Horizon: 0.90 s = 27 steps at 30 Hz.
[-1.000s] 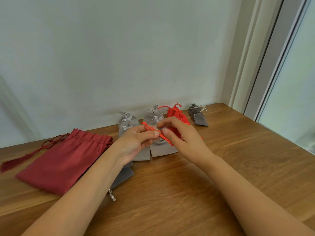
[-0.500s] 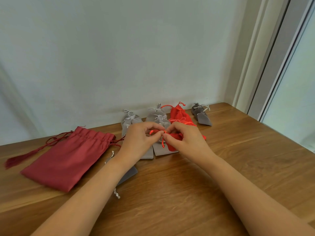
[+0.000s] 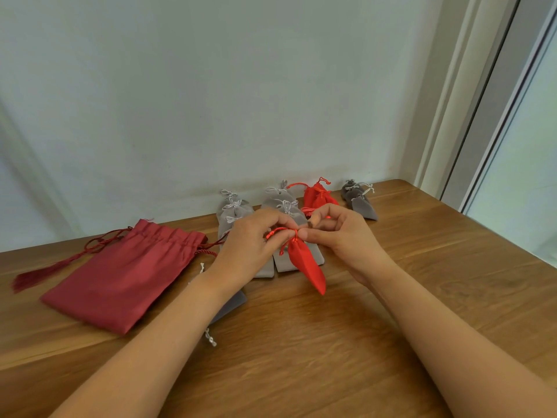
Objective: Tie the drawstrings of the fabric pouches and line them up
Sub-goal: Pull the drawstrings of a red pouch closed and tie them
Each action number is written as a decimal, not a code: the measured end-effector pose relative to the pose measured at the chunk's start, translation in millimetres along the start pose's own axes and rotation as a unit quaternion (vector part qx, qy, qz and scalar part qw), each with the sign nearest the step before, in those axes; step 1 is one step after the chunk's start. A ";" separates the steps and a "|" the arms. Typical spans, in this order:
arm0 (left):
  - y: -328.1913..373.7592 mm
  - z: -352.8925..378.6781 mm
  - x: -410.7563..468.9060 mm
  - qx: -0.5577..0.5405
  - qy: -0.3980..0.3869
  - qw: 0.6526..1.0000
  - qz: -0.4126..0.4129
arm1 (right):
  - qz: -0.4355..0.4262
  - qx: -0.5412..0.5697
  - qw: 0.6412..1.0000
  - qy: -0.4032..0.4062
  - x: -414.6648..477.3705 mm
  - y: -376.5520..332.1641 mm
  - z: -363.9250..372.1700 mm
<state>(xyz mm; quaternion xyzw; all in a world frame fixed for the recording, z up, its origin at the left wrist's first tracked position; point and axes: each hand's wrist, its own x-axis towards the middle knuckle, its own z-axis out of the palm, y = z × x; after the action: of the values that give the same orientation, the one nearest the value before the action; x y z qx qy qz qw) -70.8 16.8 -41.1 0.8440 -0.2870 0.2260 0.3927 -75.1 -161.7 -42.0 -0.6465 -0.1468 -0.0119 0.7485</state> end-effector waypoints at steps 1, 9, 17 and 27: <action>-0.2 0.2 -0.6 -0.003 0.010 1.000 0.001 | 0.005 0.005 1.000 -0.007 -0.2 -0.5 -0.5; 1.9 8.3 -2.8 -0.008 0.048 0.999 0.023 | 0.026 0.043 0.998 -0.028 -0.4 -4.0 -4.4; 7.3 4.7 0.5 0.016 0.022 0.997 0.079 | 0.078 0.140 0.985 -0.060 1.6 -4.2 -7.6; -1.5 2.1 -3.3 0.053 0.030 0.995 0.079 | -0.026 -0.040 0.998 -0.033 0.5 -4.0 -2.5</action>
<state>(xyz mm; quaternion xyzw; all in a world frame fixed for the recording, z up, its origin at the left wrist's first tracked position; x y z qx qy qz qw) -71.9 17.0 -45.1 0.8312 -0.3283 0.2965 0.3367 -75.0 -164.7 -38.3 -0.6716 -0.1874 -0.0162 0.7166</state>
